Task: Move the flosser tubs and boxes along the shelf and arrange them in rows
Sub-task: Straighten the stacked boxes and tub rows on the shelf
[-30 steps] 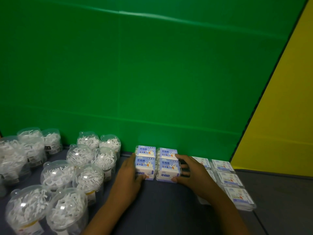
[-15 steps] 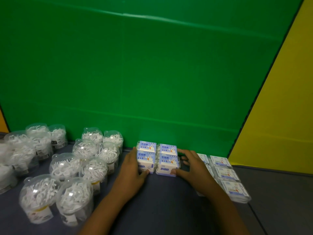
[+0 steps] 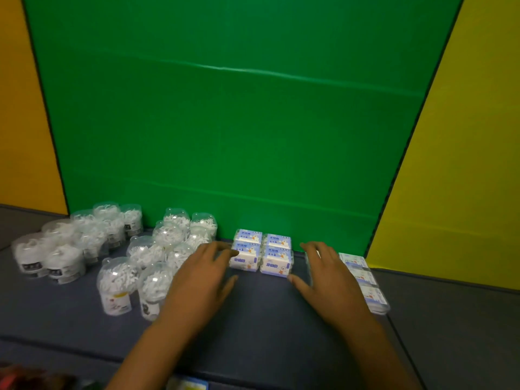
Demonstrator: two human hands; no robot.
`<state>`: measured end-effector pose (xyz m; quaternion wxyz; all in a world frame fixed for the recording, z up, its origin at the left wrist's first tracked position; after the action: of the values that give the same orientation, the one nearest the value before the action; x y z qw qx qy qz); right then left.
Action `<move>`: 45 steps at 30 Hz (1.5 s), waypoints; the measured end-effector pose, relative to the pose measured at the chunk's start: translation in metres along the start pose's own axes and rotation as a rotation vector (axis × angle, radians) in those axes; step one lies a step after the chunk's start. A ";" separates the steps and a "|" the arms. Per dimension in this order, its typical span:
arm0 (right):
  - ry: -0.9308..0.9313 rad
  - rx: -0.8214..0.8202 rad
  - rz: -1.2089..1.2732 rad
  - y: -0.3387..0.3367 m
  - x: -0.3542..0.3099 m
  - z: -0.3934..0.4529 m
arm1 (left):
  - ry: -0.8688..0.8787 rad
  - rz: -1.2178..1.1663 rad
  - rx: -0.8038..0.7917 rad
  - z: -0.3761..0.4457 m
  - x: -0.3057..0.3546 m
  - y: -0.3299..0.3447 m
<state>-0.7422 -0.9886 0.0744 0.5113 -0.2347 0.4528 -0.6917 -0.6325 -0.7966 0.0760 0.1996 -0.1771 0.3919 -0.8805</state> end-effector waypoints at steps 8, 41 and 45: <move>-0.085 -0.046 0.017 -0.009 -0.058 -0.030 | -0.160 0.159 0.036 -0.054 -0.039 -0.075; -0.085 -0.174 0.403 0.058 -0.240 -0.012 | -0.214 -0.434 -0.008 -0.094 -0.200 -0.061; -0.077 -0.174 0.402 0.058 -0.242 -0.008 | -0.193 -0.436 -0.016 -0.091 -0.204 -0.060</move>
<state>-0.6312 -0.7668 0.0532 0.6338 -0.2092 0.5286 -0.5245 -0.5133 -0.6037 0.0330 0.0396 -0.3423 0.3304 -0.8787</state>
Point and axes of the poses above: each hand's wrist, its own z-axis towards the middle knuckle, its own y-axis out of the palm, x = y × z, the point moved 9 cm from there along z, towards the middle knuckle, and after that the axes turned 4 degrees about x, right-handed, at the moved point
